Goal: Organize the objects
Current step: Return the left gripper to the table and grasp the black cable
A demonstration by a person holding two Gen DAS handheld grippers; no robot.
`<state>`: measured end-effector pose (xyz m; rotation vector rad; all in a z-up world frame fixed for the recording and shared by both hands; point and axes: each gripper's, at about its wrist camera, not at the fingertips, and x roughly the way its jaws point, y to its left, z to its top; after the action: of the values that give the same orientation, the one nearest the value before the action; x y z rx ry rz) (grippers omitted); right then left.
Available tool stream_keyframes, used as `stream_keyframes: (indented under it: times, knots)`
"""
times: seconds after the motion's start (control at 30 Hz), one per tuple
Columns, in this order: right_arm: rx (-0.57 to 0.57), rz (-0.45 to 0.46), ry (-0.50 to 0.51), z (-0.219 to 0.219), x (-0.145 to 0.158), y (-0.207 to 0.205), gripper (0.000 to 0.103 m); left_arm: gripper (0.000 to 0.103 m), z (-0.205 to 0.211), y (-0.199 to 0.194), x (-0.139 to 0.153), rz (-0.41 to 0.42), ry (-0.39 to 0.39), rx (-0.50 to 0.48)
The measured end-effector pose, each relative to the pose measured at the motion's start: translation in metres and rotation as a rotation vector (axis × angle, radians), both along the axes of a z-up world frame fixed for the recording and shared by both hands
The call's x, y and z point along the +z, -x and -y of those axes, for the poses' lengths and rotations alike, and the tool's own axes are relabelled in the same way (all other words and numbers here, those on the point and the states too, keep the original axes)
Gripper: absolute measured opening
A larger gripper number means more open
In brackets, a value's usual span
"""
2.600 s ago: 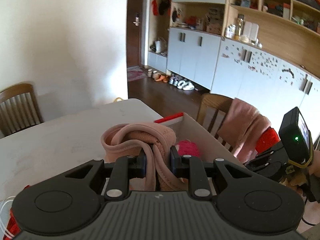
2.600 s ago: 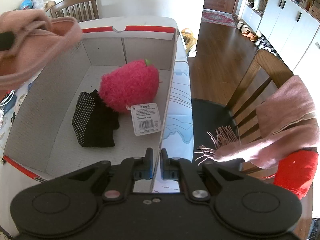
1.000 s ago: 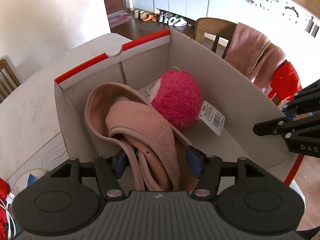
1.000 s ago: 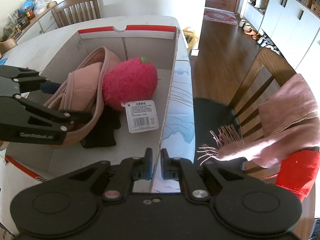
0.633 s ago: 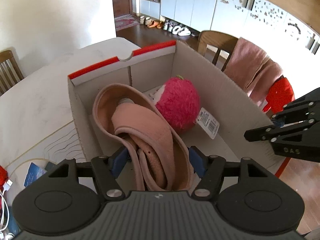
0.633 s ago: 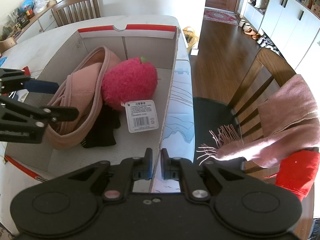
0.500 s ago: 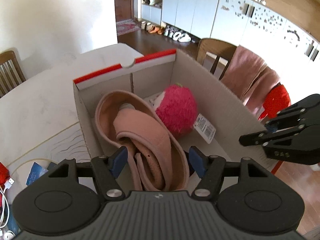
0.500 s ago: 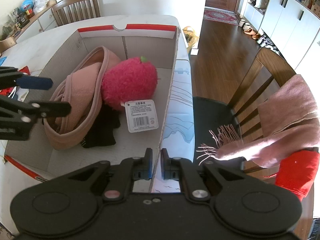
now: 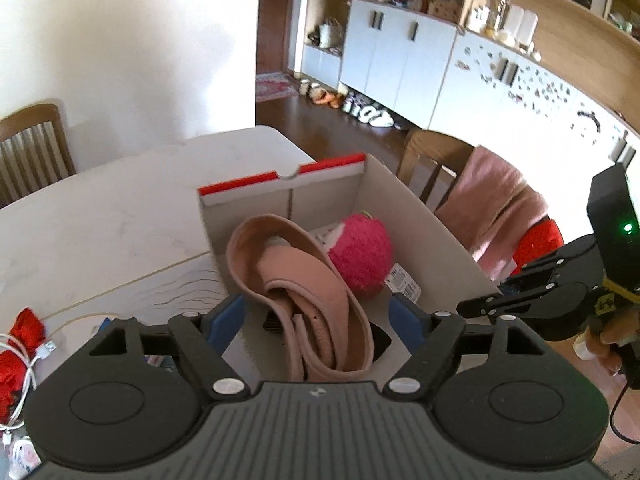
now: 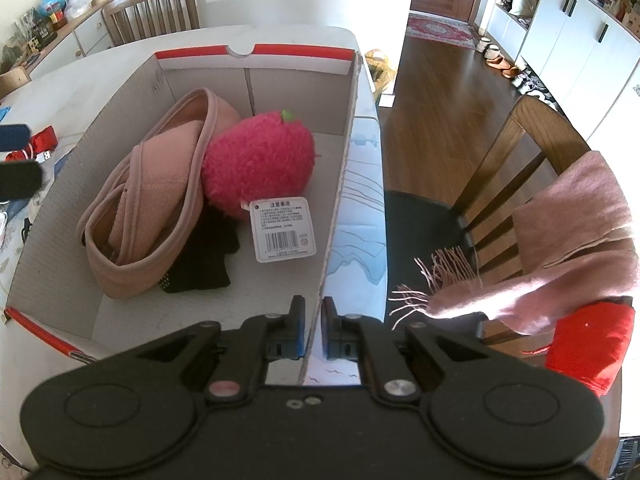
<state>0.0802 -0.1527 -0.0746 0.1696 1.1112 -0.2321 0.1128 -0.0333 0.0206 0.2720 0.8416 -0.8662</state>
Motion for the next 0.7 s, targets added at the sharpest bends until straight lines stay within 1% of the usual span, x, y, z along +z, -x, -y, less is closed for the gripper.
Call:
stream_keyframes:
  times: [0.2,0.33,0.43,0.53,0.7]
  knots:
    - [-0.004,-0.017,0.001,-0.001,-0.001,0.000,0.007,0.086,-0.030,0.002,0.010,0.017,0.036,0.065]
    - [-0.008,-0.023,0.006,-0.004,-0.001,-0.001,0.007,0.093,-0.053,0.002,0.008,0.012,0.032,0.104]
    - [-0.013,-0.021,0.006,-0.004,0.000,0.000,0.007,0.096,-0.069,0.003,0.003,0.019,0.025,0.136]
    - [-0.013,-0.020,0.011,-0.005,0.000,0.000,0.007,0.100,-0.089,0.003,-0.006,0.004,0.028,0.180]
    - [-0.020,-0.019,0.013,-0.005,-0.001,0.001,0.006,0.102,-0.121,-0.002,-0.026,-0.010,-0.013,0.280]
